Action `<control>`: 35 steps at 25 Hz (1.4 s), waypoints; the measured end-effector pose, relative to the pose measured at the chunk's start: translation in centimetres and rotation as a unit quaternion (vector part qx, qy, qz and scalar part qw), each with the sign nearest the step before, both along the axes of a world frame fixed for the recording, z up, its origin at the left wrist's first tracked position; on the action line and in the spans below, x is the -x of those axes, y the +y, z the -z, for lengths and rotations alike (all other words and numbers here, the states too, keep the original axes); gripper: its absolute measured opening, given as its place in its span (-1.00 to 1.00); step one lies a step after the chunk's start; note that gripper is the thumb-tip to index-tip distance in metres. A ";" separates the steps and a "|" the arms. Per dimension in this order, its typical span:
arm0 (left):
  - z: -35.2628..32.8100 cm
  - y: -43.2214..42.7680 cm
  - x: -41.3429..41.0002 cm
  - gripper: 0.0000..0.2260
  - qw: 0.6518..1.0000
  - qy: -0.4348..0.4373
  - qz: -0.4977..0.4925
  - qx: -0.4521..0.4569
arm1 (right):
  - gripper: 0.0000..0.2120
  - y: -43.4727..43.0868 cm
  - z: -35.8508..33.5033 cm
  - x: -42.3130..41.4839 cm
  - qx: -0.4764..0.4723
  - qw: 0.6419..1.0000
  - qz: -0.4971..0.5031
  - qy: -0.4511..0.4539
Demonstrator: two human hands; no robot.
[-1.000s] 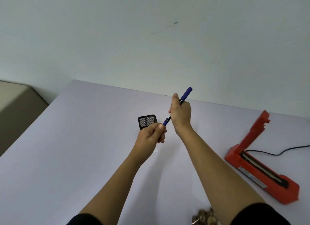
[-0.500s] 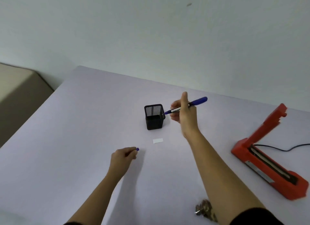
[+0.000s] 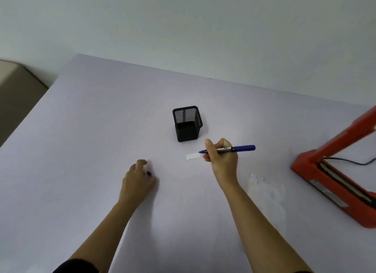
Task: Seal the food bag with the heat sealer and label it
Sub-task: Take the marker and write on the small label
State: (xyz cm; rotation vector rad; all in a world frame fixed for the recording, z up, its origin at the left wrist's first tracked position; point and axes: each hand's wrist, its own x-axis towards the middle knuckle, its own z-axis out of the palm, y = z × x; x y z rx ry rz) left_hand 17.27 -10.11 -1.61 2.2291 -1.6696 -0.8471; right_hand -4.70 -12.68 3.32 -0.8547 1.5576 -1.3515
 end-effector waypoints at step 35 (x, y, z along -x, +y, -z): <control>4.4 -5.6 7.7 -0.92 0.993 0.058 0.075 0.065 | -0.71 -4.4 11.2 -2.0 0.134 0.982 0.007 0.130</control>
